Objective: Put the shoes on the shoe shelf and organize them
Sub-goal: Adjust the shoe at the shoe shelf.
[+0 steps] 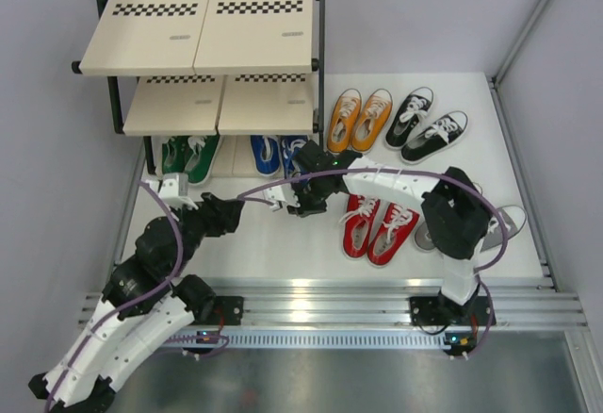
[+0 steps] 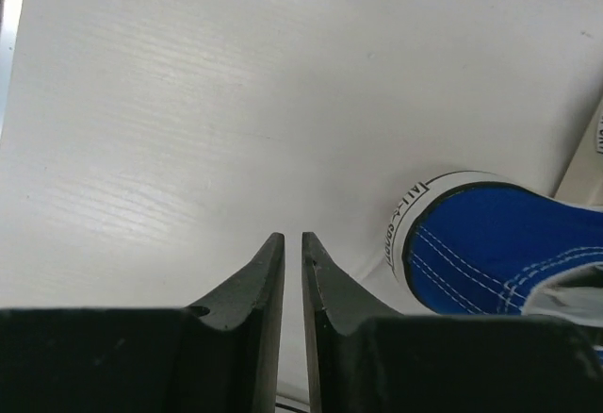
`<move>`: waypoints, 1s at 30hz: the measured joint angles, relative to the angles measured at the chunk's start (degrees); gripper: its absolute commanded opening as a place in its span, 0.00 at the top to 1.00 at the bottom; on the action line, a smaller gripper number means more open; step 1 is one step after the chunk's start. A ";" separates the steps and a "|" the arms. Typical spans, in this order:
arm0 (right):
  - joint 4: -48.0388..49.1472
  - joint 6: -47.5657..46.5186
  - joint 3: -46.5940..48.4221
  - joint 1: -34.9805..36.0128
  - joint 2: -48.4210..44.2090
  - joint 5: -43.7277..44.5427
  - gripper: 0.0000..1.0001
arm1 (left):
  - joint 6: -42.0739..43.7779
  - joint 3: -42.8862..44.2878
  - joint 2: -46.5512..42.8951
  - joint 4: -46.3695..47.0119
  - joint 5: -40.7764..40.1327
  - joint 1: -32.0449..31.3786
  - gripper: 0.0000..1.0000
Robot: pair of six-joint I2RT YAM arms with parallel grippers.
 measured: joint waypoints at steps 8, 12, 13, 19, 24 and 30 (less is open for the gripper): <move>0.90 2.32 2.58 0.52 5.77 1.92 0.94 | -2.56 -2.08 -5.14 -3.32 -0.48 0.00 0.28; 2.69 5.03 2.60 0.52 7.32 4.74 0.95 | -3.02 -2.08 -6.56 -3.87 -0.74 0.00 0.28; 3.13 5.62 2.60 0.52 7.56 5.57 0.95 | -3.21 -2.08 -6.78 -3.93 -0.81 0.00 0.28; 4.59 8.37 4.50 -0.83 8.28 9.01 0.96 | -3.67 -2.08 -6.82 -4.42 -1.07 0.00 0.28; 4.83 9.90 8.02 -2.32 8.33 10.40 0.96 | -3.78 -2.10 -7.06 -4.61 -1.29 0.00 0.28; 5.25 10.71 12.09 -3.67 9.94 12.00 0.95 | -3.78 -2.10 -7.06 -4.79 -1.29 0.00 0.28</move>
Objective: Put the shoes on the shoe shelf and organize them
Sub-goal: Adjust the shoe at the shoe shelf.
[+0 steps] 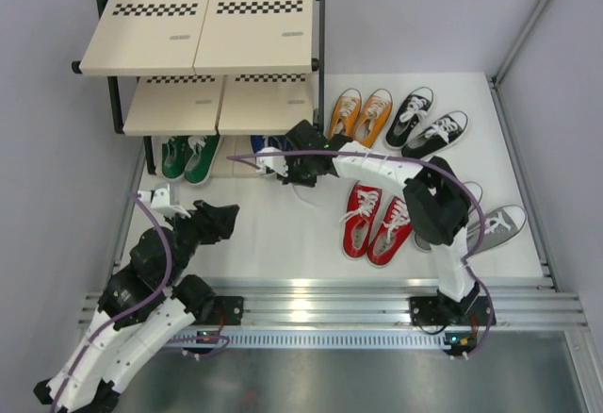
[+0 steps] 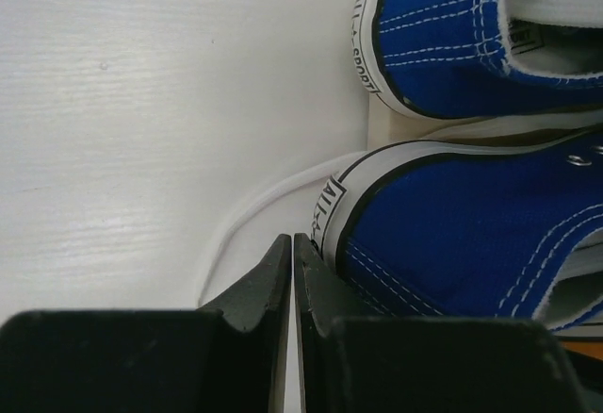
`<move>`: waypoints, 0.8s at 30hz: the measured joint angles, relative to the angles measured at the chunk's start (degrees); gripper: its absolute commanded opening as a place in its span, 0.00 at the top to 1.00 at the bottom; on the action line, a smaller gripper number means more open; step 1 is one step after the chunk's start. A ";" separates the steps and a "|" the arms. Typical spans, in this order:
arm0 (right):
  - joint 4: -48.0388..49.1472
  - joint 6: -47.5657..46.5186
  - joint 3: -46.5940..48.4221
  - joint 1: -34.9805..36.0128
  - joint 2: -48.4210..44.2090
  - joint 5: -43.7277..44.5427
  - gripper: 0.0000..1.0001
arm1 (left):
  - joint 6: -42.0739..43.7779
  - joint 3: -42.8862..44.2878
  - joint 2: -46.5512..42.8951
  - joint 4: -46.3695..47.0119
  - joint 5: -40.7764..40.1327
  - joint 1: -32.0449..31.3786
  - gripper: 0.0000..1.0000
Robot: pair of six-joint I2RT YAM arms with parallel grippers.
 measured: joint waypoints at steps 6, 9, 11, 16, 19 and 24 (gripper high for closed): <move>-0.81 0.22 1.44 -0.61 3.04 0.83 0.93 | 0.00 -0.02 0.00 -0.13 0.00 0.00 0.28; -1.09 0.09 1.44 -0.85 3.67 1.05 0.85 | 0.00 -0.04 0.00 -0.13 0.00 0.00 0.27; -1.31 -0.26 1.49 -0.98 3.67 0.94 0.78 | 0.00 -0.07 0.00 -0.15 0.00 0.00 0.27; -2.91 -1.86 1.25 -1.16 3.41 -1.40 0.45 | 0.00 -0.13 0.00 -0.15 0.00 0.00 0.26; -4.42 -3.74 -0.35 -1.38 1.38 -4.59 0.38 | -0.02 -0.15 0.00 -0.15 0.02 0.00 0.24; -12.33 -9.38 -2.97 -2.36 -8.11 -13.49 0.36 | -0.07 -0.17 0.04 -0.15 0.09 0.00 0.22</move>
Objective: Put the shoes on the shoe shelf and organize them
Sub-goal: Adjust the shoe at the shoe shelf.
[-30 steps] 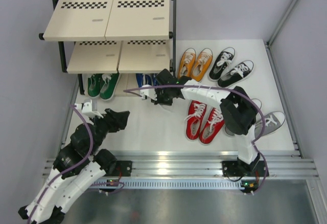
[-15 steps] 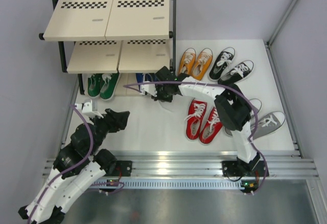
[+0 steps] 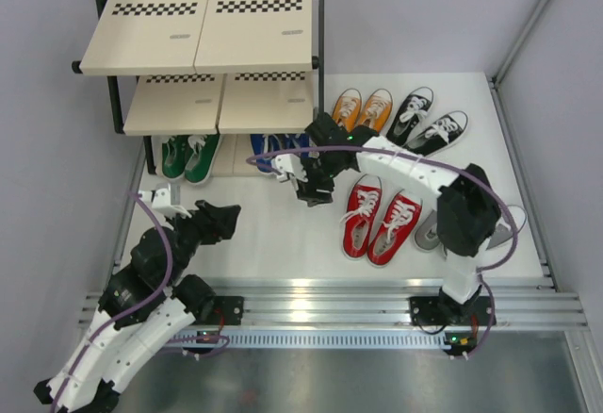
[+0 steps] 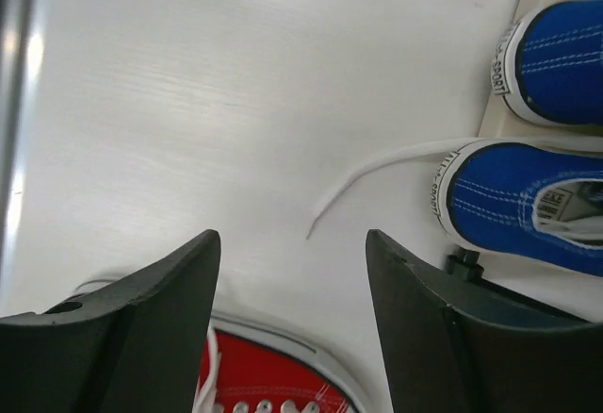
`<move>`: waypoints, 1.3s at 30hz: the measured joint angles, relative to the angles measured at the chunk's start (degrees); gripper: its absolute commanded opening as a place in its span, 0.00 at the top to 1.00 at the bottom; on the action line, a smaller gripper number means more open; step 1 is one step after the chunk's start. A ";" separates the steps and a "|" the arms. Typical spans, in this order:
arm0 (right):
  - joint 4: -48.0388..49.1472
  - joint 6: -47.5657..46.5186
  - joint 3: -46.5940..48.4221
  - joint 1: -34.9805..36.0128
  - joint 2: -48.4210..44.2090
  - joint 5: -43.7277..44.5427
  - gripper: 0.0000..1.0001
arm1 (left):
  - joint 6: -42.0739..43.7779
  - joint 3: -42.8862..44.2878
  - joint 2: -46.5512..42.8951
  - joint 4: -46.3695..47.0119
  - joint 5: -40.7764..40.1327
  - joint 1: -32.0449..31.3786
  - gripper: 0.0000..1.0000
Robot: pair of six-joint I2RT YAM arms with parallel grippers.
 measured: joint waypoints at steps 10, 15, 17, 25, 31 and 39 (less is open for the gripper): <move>-7.02 0.35 -11.21 -11.65 -25.64 -13.42 0.34 | -1.18 0.00 5.60 0.11 3.32 0.00 0.21; -3.82 5.66 -22.88 -25.38 -34.07 -16.24 0.34 | -1.86 -0.02 12.20 1.92 7.87 0.00 0.24; -2.78 6.75 -26.93 -29.09 -36.72 -17.38 0.35 | -2.05 -0.11 15.67 3.54 10.36 0.00 0.27; -0.96 9.60 -35.04 -37.46 -43.95 -22.36 0.36 | -3.56 -0.59 36.30 15.80 21.40 -0.46 0.55; 0.81 10.73 -36.72 -42.21 -46.38 -23.67 0.35 | -0.44 4.07 52.00 21.03 19.89 -5.03 1.00; 1.18 10.64 -37.13 -42.95 -47.60 -24.98 0.35 | 15.21 8.63 67.23 37.75 9.09 -5.40 1.00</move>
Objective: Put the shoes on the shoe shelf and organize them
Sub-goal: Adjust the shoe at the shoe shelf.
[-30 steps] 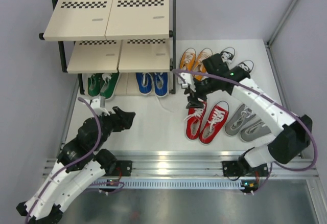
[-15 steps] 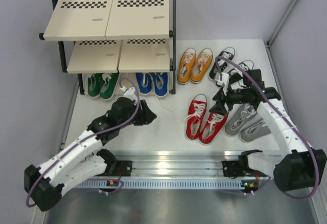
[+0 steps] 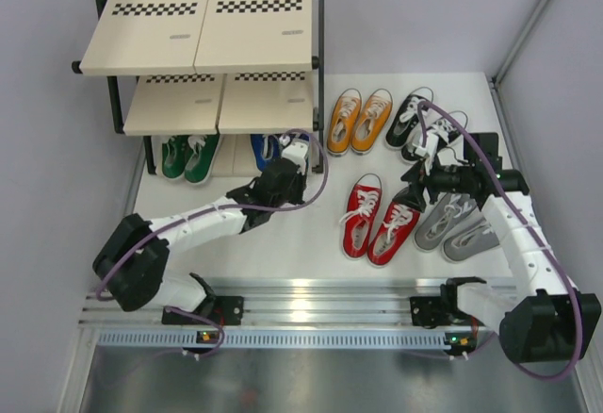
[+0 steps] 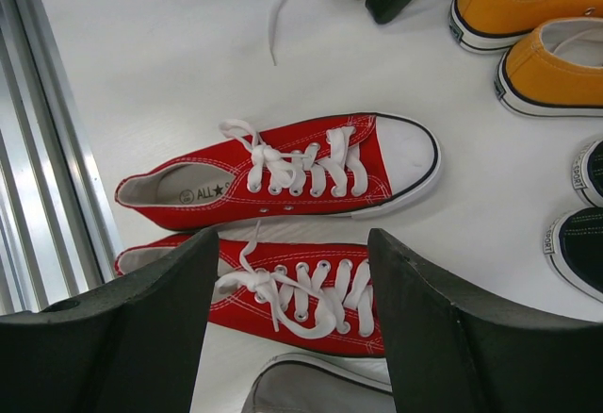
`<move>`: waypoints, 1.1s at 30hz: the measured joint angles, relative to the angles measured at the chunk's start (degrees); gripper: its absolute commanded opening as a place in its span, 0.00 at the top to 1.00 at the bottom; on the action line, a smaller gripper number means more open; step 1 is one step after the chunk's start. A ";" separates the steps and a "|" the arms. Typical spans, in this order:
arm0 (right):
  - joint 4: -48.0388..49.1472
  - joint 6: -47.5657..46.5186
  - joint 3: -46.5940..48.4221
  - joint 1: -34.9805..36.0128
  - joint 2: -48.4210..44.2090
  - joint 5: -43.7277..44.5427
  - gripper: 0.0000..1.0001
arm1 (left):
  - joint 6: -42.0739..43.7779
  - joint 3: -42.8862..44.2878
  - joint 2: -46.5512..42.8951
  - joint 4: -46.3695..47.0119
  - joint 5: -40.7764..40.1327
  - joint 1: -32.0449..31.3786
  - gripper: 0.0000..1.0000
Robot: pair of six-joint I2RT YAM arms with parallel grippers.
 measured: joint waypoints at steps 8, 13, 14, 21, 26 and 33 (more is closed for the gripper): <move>-0.15 -0.63 -0.26 -0.15 0.02 -0.68 0.35 | 19.74 -0.61 8.33 10.60 -0.66 0.48 1.00; -0.17 -0.70 -0.26 -0.31 0.02 -0.81 0.35 | 26.18 -0.42 13.51 13.09 0.46 1.64 1.00; -0.15 -0.72 -0.26 -0.31 0.02 -0.83 0.35 | 26.91 -0.35 14.56 13.33 0.52 1.99 1.00; -0.15 -0.94 -0.26 -0.61 0.33 -0.87 0.35 | 28.63 1.14 18.25 13.92 0.98 4.13 1.00; -0.17 -1.05 -0.26 -0.72 0.52 -0.87 0.35 | 28.68 3.21 20.24 13.94 1.33 4.24 1.00; -0.17 -1.07 -0.28 -1.09 0.52 -1.18 0.35 | 28.81 3.72 20.96 13.99 1.40 4.70 0.99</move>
